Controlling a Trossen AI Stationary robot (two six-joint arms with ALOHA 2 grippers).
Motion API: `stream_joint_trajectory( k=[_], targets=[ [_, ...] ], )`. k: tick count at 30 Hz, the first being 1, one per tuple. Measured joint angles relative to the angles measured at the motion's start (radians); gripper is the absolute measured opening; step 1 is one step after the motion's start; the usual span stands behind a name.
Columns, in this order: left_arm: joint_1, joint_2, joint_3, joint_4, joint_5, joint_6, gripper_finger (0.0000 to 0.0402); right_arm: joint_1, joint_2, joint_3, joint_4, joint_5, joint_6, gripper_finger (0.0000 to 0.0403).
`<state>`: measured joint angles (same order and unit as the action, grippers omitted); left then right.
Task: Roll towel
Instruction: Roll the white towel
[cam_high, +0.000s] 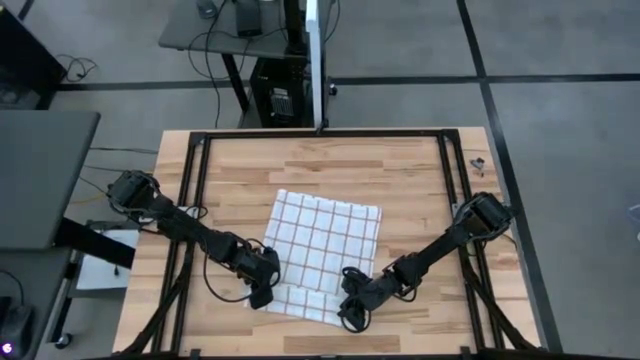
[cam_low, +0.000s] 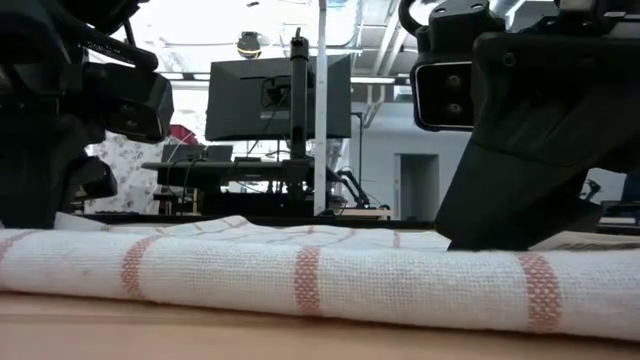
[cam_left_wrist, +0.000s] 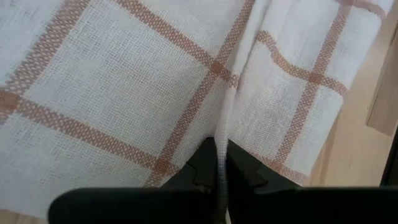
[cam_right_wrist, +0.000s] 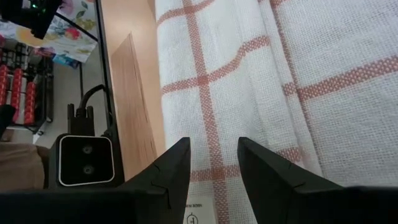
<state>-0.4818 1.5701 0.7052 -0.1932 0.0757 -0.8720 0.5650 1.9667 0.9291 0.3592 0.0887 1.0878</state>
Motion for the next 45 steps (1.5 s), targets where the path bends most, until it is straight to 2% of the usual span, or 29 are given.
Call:
stream_joint_trajectory(
  k=[7, 11, 14, 18, 21, 24, 27, 34, 40, 45],
  targets=[
    [0.030, -0.032, 0.013, -0.043, -0.003, 0.032, 0.0075, 0.010, 0.000, 0.000, -0.005, 0.000, 0.000, 0.0127],
    [0.060, -0.075, 0.046, -0.171, -0.014, 0.089, 0.0111, 0.011, 0.000, -0.001, -0.005, 0.000, 0.000, 0.0127],
    [0.070, -0.120, 0.081, -0.296, -0.081, 0.126, 0.0121, 0.011, 0.000, -0.001, -0.005, 0.000, 0.000, 0.0127],
    [0.046, -0.198, 0.134, -0.409, -0.134, 0.153, 0.0118, 0.011, 0.001, -0.001, -0.005, 0.000, 0.000, 0.0127],
    [-0.022, -0.249, 0.143, -0.396, -0.137, 0.142, 0.0110, 0.011, 0.001, -0.002, -0.005, 0.000, -0.005, 0.0127],
    [-0.084, -0.245, 0.142, -0.389, -0.138, 0.108, 0.0103, 0.011, 0.001, -0.002, -0.006, -0.003, -0.016, 0.0127],
    [-0.123, -0.237, 0.091, -0.332, -0.141, 0.052, 0.0095, 0.011, 0.002, -0.002, -0.006, -0.003, -0.019, 0.0127],
    [-0.136, -0.227, -0.048, -0.109, -0.130, -0.062, 0.0084, 0.016, 0.002, -0.002, -0.006, -0.003, -0.018, 0.0127],
    [-0.130, -0.227, -0.136, -0.101, -0.137, -0.100, 0.0082, 0.016, 0.002, -0.002, -0.006, -0.003, -0.018, 0.0127],
    [-0.116, -0.227, -0.184, -0.100, -0.215, -0.125, 0.0082, 0.015, 0.002, -0.002, -0.006, -0.004, -0.017, 0.0127]
  ],
)
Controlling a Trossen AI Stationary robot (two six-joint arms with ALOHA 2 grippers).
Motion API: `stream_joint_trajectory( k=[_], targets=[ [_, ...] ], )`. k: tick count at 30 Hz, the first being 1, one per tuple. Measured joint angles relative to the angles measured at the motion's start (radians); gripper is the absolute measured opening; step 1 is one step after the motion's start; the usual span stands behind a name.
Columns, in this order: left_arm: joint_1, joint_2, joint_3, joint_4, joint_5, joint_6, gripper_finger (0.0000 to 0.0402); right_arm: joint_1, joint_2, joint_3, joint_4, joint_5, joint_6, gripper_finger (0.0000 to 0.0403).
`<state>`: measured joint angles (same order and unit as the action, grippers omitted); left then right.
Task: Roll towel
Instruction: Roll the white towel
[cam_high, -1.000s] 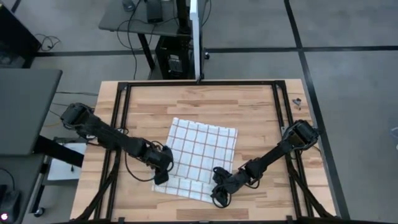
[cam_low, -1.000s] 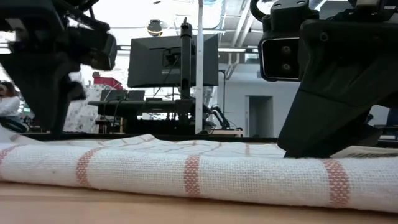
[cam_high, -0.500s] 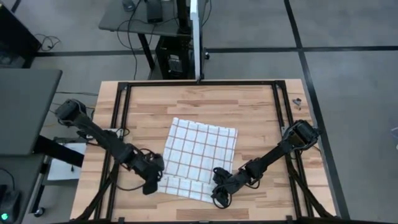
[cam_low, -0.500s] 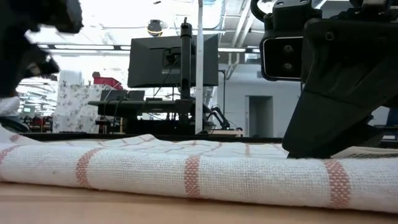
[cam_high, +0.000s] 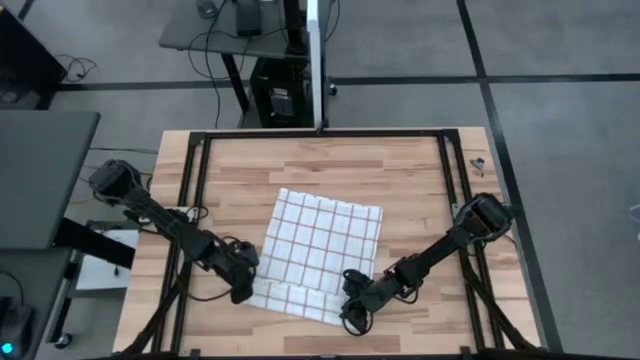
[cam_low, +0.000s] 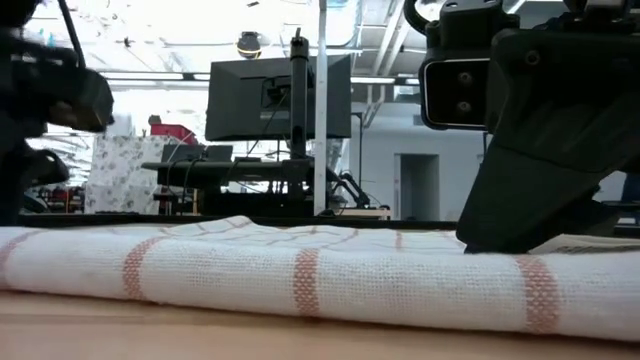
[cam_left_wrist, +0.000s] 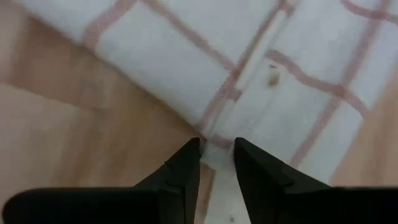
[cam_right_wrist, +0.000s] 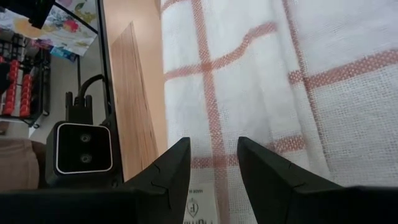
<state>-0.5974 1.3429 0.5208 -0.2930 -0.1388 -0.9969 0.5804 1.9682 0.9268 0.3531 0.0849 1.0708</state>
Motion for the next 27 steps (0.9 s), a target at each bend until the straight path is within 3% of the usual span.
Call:
stream_joint_trajectory(
  k=[6, 13, 21, 27],
  targets=[
    [0.040, -0.017, 0.016, -0.041, -0.043, 0.024, 0.0082, 0.001, 0.000, 0.000, 0.000, 0.000, -0.001, 0.0127],
    [0.050, -0.107, 0.164, -0.223, -0.130, 0.160, 0.0082, 0.002, -0.020, -0.003, -0.022, -0.005, -0.022, 0.0127],
    [0.052, -0.154, 0.213, -0.267, -0.136, 0.231, 0.0082, 0.024, -0.101, -0.004, -0.065, -0.006, -0.028, 0.0127],
    [0.127, -0.083, 0.213, -0.211, -0.135, 0.333, 0.0082, -0.026, -0.236, -0.002, -0.304, 0.037, -0.024, 0.0127]
  ],
)
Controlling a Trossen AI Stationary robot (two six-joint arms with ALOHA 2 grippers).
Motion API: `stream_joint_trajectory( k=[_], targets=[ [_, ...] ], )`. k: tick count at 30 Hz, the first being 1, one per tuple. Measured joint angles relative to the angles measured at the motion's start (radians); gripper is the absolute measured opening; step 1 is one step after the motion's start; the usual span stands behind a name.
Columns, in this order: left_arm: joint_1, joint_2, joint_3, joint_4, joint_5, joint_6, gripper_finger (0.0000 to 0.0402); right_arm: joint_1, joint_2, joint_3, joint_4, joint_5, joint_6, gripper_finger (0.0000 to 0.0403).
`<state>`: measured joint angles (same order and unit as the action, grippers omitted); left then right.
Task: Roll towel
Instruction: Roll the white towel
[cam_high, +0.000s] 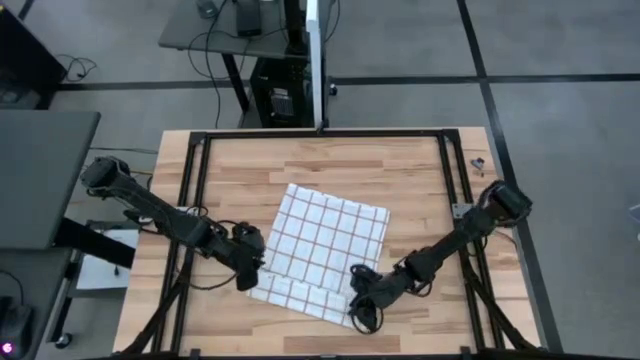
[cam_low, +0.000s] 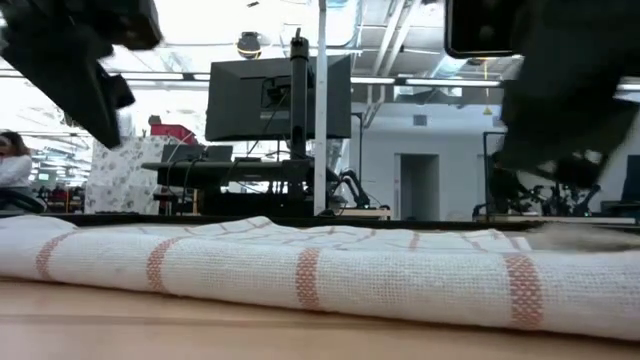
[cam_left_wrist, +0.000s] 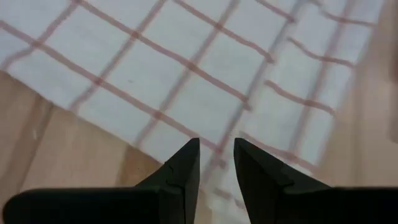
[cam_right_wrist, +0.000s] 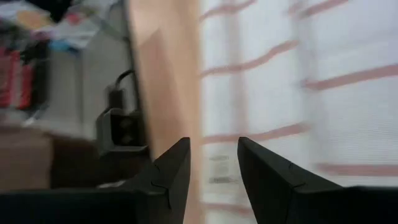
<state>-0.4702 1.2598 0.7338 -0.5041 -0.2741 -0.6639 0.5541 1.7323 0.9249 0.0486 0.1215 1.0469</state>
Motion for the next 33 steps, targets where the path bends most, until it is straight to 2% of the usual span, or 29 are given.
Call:
stream_joint_trajectory(
  k=[3, 8, 16, 25, 29, 33],
  targets=[
    [0.056, 0.082, 0.000, 0.039, 0.001, 0.050, 0.0082, -0.054, -0.043, 0.000, -0.187, 0.029, -0.001, 0.0127],
    [0.111, 0.217, 0.000, 0.054, 0.001, 0.052, 0.0082, -0.121, -0.036, 0.000, -0.422, 0.034, 0.002, 0.0127],
    [0.091, 0.334, 0.004, 0.136, 0.034, -0.115, 0.0082, -0.164, -0.006, 0.002, -0.508, 0.034, -0.097, 0.0127],
    [0.030, 0.347, 0.000, 0.315, 0.066, -0.340, 0.0082, -0.218, -0.003, 0.003, -0.544, 0.007, -0.363, 0.0127],
    [0.005, 0.350, -0.001, 0.360, 0.071, -0.354, 0.0082, -0.271, -0.004, 0.003, -0.585, 0.006, -0.540, 0.0127],
    [0.012, 0.315, 0.011, 0.282, 0.075, -0.306, 0.0082, -0.323, -0.040, 0.013, -0.650, 0.005, -0.648, 0.0127]
  ],
)
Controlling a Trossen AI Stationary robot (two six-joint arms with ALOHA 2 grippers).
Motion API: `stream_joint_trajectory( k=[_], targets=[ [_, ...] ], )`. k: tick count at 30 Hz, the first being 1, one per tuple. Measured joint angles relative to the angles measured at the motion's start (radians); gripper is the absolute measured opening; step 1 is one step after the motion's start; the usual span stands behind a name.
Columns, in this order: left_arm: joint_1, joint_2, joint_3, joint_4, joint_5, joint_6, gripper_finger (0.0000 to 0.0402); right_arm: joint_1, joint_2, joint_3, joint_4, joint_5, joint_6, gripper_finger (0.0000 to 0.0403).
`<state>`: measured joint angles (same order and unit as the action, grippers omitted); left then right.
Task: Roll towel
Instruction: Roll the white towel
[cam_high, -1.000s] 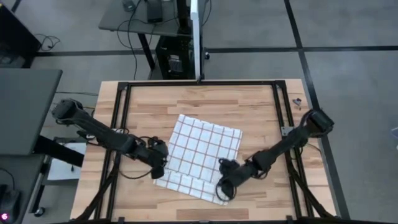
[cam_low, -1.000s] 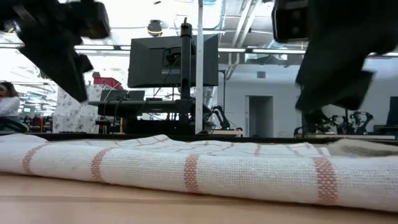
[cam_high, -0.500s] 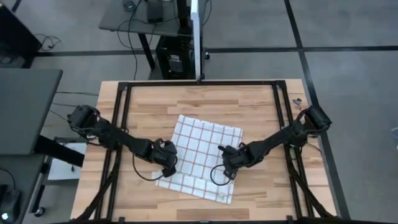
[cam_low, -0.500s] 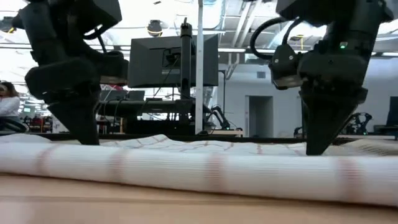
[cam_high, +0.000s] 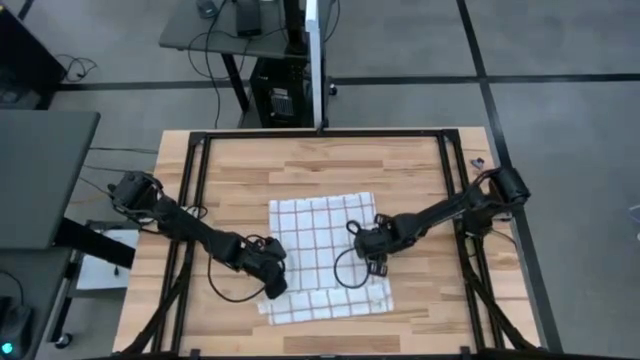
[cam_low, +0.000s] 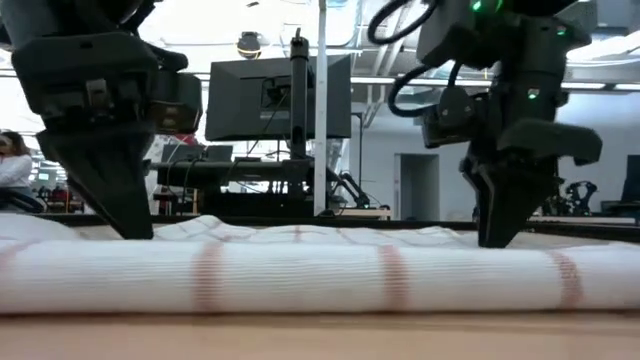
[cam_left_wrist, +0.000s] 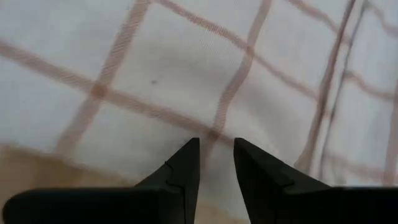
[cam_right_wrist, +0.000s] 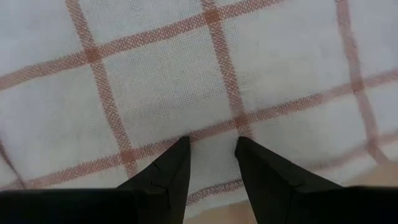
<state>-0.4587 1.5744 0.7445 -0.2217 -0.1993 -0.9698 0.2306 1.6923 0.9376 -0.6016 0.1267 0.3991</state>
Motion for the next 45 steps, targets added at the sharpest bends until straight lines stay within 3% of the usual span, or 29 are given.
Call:
stream_joint_trajectory(
  k=[6, 13, 17, 20, 24, 30, 32, 35, 38, 41, 45],
  targets=[
    [0.003, -0.140, 0.134, -0.195, -0.001, 0.140, 0.0082, 0.005, -0.171, 0.111, -0.110, 0.000, 0.014, 0.0127],
    [0.074, -0.258, 0.214, -0.243, -0.082, 0.377, 0.0085, 0.024, -0.328, 0.148, 0.015, 0.018, -0.013, 0.0128],
    [0.154, -0.287, 0.305, -0.305, 0.052, 0.494, 0.0111, 0.012, -0.356, 0.231, -0.056, 0.029, -0.060, 0.0149],
    [0.139, -0.274, 0.397, -0.340, 0.150, 0.577, 0.0139, 0.079, -0.349, 0.311, -0.100, 0.019, -0.091, 0.0179],
    [0.018, -0.184, 0.506, -0.467, 0.107, 0.637, 0.0165, 0.233, -0.296, 0.345, -0.098, 0.041, -0.087, 0.0218],
    [-0.179, -0.027, 0.627, -0.532, -0.194, 0.527, 0.0169, 0.507, -0.145, 0.345, -0.091, 0.282, 0.106, 0.0236],
    [-0.233, 0.028, 0.633, -0.542, -0.248, 0.450, 0.0169, 0.586, -0.080, 0.345, -0.099, 0.382, 0.149, 0.0237],
    [-0.296, 0.123, 0.633, -0.542, -0.274, 0.294, 0.0169, 0.668, 0.024, 0.345, -0.101, 0.484, 0.220, 0.0237],
    [-0.345, 0.224, 0.633, -0.475, -0.276, 0.186, 0.0169, 0.712, 0.116, 0.345, -0.099, 0.496, 0.288, 0.0237],
    [-0.376, 0.308, 0.645, -0.385, -0.275, 0.158, 0.0169, 0.739, 0.196, 0.344, -0.100, 0.497, 0.363, 0.0236],
    [-0.386, 0.388, 0.702, -0.426, -0.278, 0.124, 0.0169, 0.755, 0.258, 0.344, -0.095, 0.501, 0.464, 0.0231]
  ],
)
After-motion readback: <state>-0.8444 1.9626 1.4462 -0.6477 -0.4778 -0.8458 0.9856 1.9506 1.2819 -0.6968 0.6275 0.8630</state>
